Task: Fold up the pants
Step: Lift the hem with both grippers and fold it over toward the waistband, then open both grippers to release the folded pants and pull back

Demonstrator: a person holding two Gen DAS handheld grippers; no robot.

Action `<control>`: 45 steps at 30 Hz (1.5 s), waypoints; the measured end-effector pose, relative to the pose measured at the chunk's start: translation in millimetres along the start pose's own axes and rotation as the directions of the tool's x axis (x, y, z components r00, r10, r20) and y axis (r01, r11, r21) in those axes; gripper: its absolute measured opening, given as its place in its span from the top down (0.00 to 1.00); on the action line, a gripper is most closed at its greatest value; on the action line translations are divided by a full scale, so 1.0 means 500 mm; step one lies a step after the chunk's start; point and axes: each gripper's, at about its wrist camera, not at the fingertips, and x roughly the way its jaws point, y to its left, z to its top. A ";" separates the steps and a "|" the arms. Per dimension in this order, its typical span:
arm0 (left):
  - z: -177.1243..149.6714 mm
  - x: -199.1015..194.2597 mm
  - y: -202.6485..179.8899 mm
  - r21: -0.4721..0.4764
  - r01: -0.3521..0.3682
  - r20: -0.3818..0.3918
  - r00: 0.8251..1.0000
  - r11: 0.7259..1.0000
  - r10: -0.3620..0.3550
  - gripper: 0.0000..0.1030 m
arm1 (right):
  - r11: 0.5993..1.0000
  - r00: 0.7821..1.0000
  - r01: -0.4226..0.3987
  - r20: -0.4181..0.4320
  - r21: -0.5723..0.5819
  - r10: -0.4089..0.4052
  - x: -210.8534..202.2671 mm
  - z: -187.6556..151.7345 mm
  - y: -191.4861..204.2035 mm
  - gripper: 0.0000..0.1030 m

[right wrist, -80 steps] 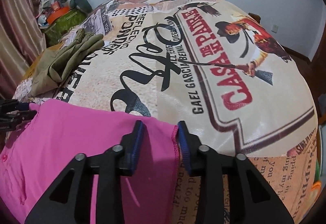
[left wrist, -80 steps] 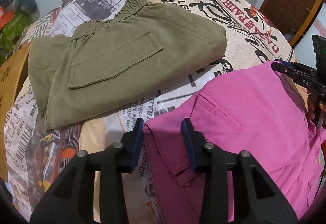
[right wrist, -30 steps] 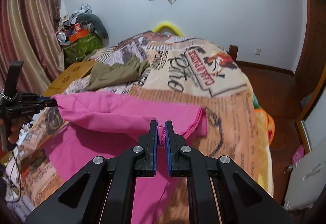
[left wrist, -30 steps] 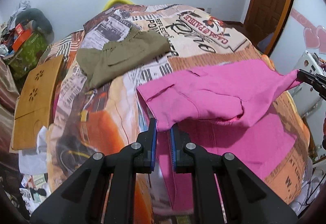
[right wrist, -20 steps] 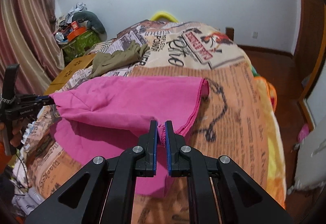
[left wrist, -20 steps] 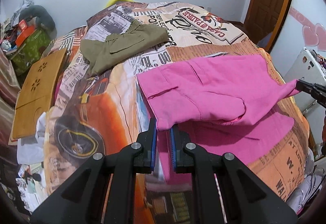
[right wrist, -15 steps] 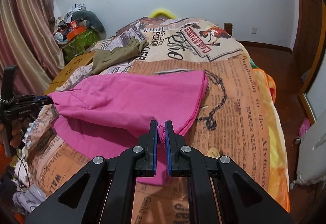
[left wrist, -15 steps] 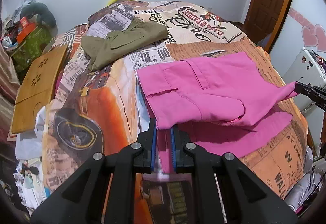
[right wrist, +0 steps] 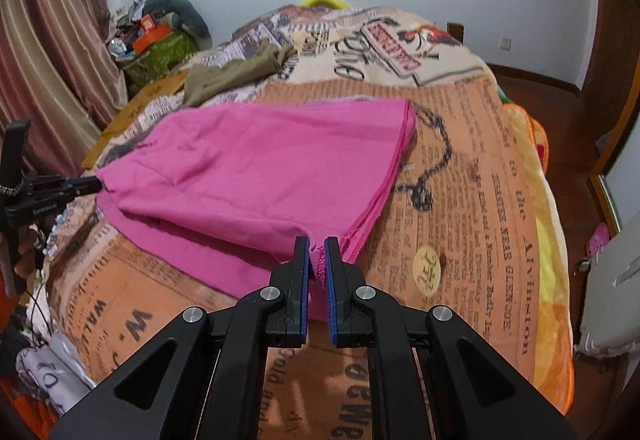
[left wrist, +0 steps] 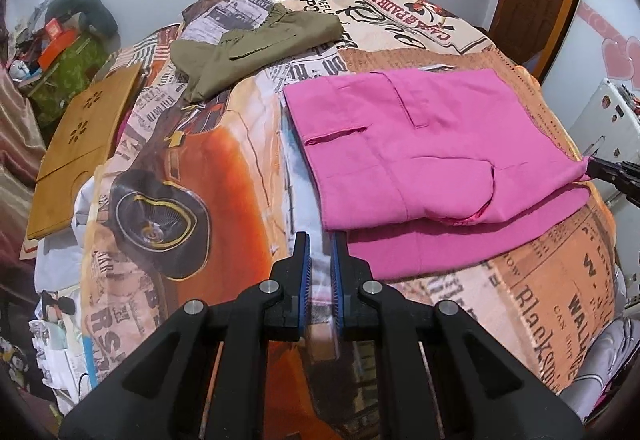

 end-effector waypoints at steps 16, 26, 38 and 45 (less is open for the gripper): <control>0.040 -0.073 -0.047 0.077 0.017 0.090 0.996 0.997 -0.024 0.55 | 1.000 1.000 0.025 0.010 0.007 -0.025 -0.060 0.011 0.008 0.68; 0.035 -0.043 -0.154 0.222 0.075 0.020 0.996 0.972 -0.081 0.48 | 0.974 0.998 -0.055 -0.026 -0.222 0.051 0.006 0.023 0.155 0.62; 0.030 -0.002 -0.204 0.261 0.134 -0.032 0.991 0.956 -0.130 0.48 | 0.954 0.993 -0.075 -0.110 -0.292 0.044 0.083 0.011 0.185 0.62; 0.035 0.014 -0.228 0.290 0.176 -0.057 0.984 0.941 -0.167 0.46 | 0.947 0.993 -0.092 -0.103 -0.307 0.063 0.088 0.012 0.186 0.68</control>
